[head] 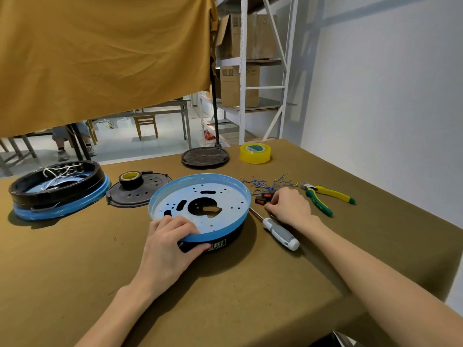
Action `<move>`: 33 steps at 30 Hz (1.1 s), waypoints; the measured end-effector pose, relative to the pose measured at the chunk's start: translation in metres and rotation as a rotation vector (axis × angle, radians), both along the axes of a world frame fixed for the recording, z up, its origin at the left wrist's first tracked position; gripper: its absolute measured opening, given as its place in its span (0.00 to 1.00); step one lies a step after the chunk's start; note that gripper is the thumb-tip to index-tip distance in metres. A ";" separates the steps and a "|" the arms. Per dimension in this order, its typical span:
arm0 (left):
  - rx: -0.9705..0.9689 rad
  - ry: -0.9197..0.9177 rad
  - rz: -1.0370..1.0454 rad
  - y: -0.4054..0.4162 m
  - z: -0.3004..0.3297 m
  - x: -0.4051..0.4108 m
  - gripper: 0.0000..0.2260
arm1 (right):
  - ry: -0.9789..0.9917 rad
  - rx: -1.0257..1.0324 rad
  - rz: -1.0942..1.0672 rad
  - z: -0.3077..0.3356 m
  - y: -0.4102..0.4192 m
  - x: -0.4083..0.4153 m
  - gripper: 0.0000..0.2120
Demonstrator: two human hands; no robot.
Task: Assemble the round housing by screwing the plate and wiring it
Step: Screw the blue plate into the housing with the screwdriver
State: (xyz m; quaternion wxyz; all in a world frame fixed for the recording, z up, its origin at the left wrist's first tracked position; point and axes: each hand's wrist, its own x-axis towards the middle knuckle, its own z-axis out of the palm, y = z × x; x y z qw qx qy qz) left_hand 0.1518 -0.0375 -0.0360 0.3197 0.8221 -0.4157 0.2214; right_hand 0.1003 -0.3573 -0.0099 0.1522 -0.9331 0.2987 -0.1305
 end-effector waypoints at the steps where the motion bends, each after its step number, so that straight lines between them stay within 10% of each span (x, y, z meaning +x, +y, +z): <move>1: -0.008 0.007 -0.007 0.000 0.001 0.000 0.14 | -0.004 -0.023 -0.007 -0.001 0.000 0.004 0.10; 8: -0.019 0.057 -0.032 0.004 0.008 0.000 0.15 | -0.248 0.028 0.065 0.001 0.026 0.000 0.07; 20: -0.698 0.530 -0.039 0.001 0.046 -0.009 0.09 | -0.582 1.506 0.348 0.032 0.120 -0.008 0.15; 33: -1.143 1.054 -0.084 0.009 0.076 -0.019 0.13 | -0.746 1.041 0.722 0.083 0.188 0.007 0.06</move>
